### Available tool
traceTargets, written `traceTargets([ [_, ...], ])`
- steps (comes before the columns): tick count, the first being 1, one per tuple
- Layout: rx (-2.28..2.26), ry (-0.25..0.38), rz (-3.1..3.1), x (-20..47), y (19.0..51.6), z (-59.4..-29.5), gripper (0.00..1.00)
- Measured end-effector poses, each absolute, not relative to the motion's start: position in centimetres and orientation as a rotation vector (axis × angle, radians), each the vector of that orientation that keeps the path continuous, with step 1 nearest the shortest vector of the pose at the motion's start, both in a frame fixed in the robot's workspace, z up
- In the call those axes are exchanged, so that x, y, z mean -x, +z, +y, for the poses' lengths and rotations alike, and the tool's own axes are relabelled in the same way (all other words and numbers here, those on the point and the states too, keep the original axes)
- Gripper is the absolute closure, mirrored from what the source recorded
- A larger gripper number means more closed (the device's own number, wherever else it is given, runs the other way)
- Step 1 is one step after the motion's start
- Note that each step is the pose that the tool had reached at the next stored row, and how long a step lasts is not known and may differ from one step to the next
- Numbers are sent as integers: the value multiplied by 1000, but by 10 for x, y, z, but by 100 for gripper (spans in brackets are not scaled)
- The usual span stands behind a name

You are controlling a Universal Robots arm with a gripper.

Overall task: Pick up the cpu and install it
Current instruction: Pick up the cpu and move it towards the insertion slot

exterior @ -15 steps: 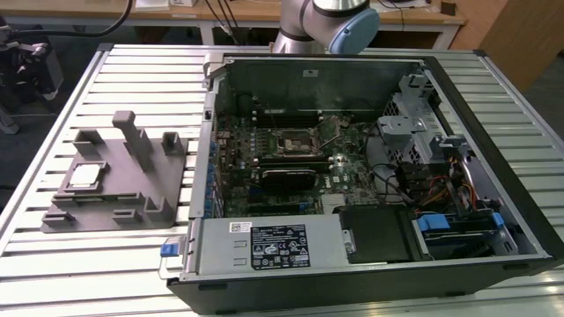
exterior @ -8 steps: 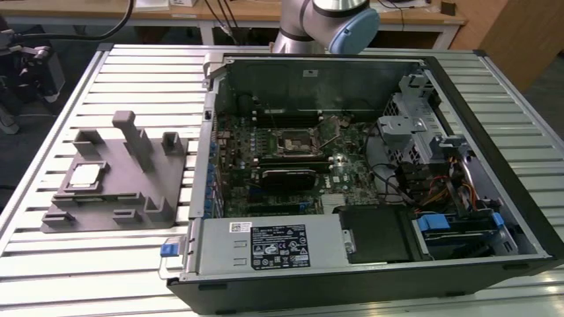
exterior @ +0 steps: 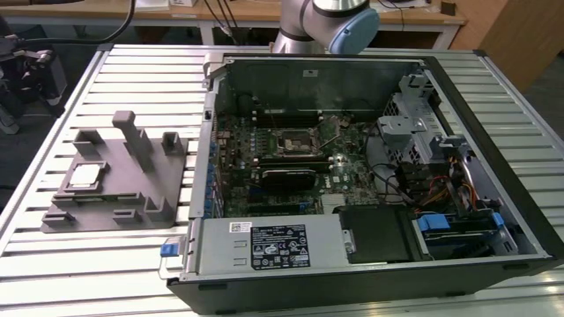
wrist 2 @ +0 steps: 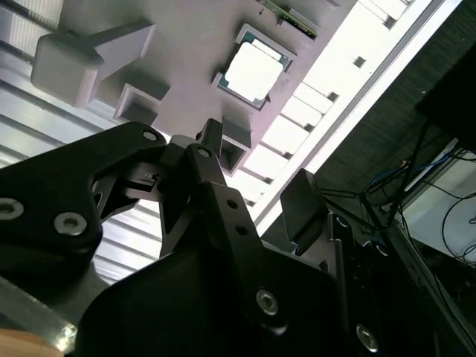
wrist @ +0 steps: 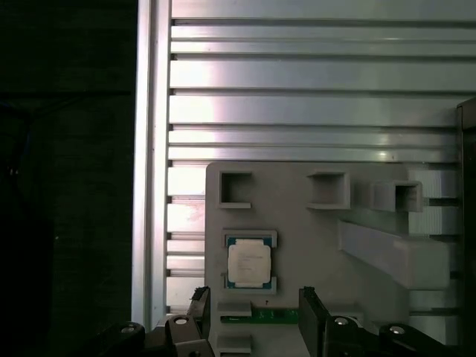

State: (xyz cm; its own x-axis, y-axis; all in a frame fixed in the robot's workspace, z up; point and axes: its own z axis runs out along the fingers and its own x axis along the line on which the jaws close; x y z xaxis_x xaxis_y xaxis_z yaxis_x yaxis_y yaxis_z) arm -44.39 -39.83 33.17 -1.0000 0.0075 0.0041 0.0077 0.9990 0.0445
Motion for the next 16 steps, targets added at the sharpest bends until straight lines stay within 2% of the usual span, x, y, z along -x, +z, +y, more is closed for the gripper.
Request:
traceTargets([
  [16,11,-70,-3135,444,321,-398,41],
])
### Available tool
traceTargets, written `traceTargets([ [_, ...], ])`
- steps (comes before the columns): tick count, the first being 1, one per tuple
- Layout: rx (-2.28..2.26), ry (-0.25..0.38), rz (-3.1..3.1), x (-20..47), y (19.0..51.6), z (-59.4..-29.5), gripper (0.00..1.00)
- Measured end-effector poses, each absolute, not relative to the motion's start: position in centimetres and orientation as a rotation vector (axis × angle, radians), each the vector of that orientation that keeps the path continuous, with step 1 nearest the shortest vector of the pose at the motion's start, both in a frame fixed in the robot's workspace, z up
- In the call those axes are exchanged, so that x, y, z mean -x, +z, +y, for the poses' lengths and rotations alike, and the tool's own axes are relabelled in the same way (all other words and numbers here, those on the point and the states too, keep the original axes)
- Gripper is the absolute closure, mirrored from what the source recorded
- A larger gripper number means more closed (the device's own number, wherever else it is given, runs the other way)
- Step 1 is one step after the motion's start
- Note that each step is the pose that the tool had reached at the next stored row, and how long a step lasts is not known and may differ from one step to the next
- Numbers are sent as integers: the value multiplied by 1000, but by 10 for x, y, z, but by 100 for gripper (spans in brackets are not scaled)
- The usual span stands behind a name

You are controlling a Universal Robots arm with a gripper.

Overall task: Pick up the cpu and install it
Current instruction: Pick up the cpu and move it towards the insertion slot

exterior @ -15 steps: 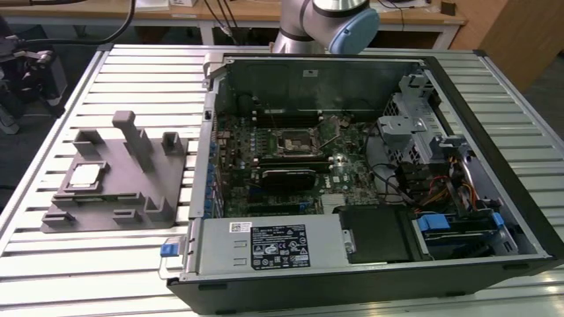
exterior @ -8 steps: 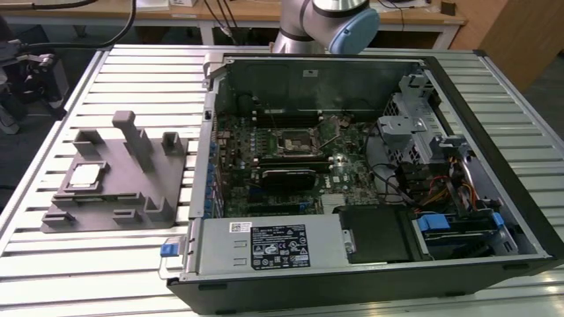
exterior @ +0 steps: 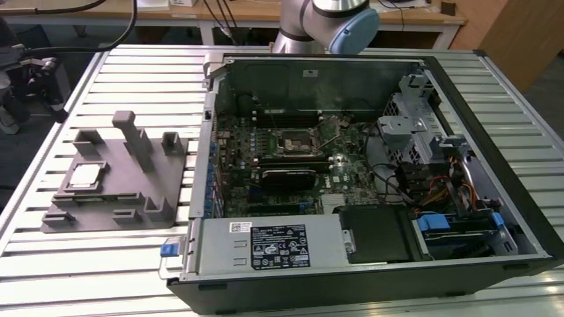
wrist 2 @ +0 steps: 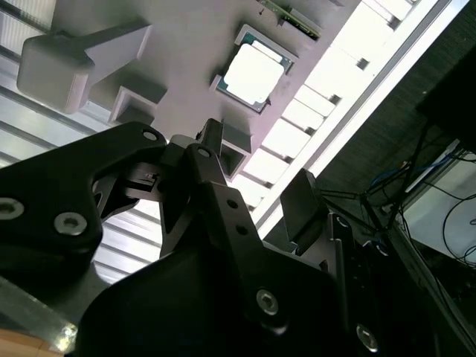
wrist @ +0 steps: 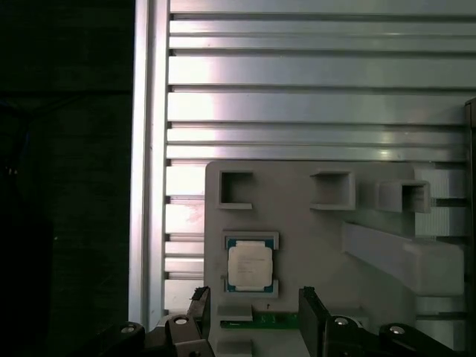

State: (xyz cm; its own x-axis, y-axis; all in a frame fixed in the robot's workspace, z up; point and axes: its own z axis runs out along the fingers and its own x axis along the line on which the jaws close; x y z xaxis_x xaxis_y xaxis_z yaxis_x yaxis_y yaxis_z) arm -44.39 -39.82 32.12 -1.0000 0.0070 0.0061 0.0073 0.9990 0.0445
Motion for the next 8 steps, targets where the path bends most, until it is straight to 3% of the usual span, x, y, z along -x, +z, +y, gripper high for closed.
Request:
traceTargets([
  [8,11,-70,-3135,444,316,-398,41],
])
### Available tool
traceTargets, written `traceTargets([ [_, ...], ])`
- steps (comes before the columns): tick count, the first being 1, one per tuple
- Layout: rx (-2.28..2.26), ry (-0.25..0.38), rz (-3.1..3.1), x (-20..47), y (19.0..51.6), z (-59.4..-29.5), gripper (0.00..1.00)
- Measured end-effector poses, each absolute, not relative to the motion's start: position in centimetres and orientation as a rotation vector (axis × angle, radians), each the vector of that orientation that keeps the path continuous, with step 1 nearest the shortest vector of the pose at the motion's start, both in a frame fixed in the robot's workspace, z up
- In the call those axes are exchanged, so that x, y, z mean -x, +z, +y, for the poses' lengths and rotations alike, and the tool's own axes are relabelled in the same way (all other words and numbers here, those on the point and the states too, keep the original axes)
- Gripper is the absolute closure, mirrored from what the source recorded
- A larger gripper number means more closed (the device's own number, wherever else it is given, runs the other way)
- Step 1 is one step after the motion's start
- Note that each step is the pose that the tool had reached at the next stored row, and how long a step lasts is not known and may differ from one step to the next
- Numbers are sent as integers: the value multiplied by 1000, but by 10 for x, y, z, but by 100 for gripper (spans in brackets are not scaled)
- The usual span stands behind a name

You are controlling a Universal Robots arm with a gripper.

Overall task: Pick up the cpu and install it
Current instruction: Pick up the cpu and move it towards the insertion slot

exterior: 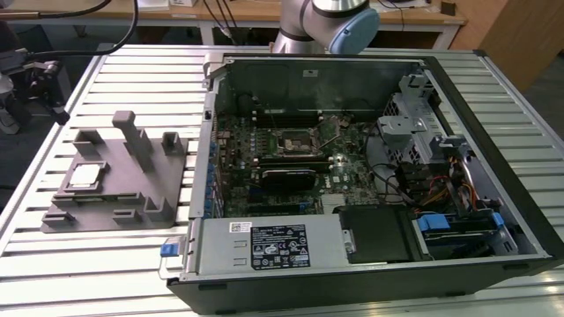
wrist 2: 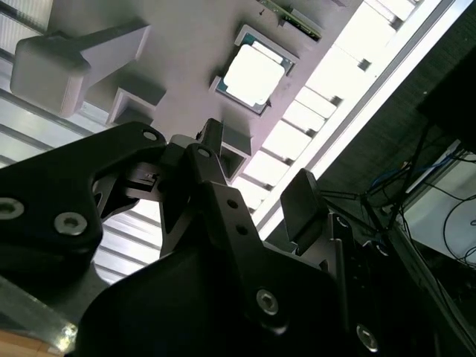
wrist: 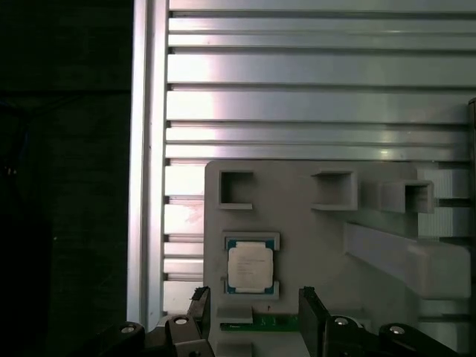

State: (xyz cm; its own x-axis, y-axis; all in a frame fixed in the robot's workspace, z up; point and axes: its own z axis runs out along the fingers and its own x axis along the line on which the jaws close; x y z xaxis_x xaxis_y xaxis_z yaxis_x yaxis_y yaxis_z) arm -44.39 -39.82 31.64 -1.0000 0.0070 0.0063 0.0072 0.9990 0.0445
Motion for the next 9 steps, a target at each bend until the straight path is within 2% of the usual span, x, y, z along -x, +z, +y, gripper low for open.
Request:
traceTargets([
  [9,11,-70,-3134,444,311,-398,41],
])
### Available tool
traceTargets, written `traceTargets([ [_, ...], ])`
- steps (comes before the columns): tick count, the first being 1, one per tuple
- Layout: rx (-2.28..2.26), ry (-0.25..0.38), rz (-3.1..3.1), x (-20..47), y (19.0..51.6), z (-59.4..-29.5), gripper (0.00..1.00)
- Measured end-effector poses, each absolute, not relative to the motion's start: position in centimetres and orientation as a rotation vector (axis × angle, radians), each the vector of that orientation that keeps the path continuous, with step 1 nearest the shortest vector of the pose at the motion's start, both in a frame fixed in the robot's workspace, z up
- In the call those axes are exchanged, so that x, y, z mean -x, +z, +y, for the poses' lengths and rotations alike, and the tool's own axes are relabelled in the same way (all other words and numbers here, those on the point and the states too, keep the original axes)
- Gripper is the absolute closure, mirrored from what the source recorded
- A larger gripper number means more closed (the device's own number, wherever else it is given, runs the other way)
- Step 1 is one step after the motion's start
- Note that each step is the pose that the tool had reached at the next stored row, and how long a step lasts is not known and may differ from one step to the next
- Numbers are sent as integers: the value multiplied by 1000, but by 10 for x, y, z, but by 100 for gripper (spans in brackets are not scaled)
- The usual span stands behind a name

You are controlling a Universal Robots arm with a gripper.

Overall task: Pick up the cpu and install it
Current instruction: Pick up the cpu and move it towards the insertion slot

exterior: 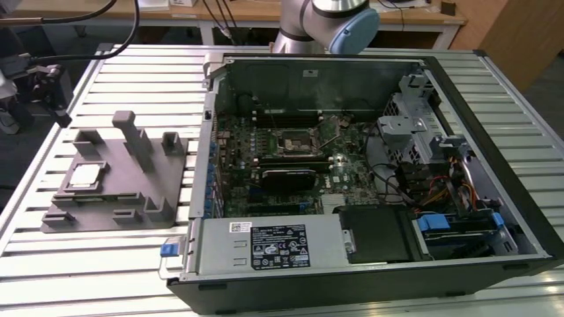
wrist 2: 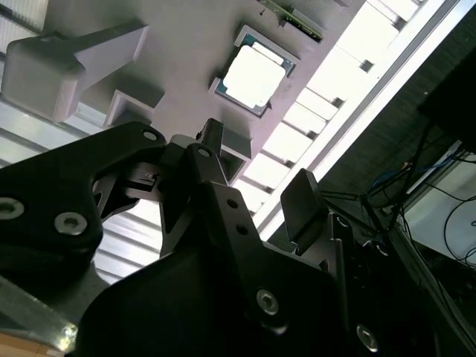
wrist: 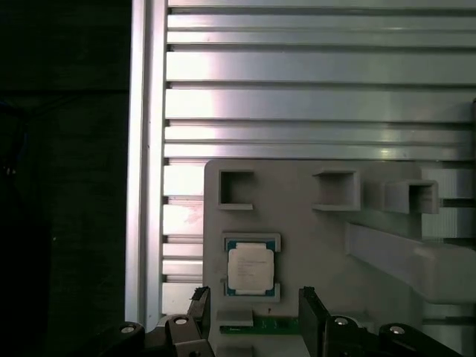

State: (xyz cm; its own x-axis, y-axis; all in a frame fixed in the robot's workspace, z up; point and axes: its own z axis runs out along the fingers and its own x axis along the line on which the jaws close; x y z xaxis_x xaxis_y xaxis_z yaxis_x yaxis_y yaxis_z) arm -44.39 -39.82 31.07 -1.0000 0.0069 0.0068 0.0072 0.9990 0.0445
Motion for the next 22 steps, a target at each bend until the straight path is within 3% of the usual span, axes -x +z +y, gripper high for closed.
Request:
traceTargets([
  [22,11,-70,-3133,444,297,-398,41],
])
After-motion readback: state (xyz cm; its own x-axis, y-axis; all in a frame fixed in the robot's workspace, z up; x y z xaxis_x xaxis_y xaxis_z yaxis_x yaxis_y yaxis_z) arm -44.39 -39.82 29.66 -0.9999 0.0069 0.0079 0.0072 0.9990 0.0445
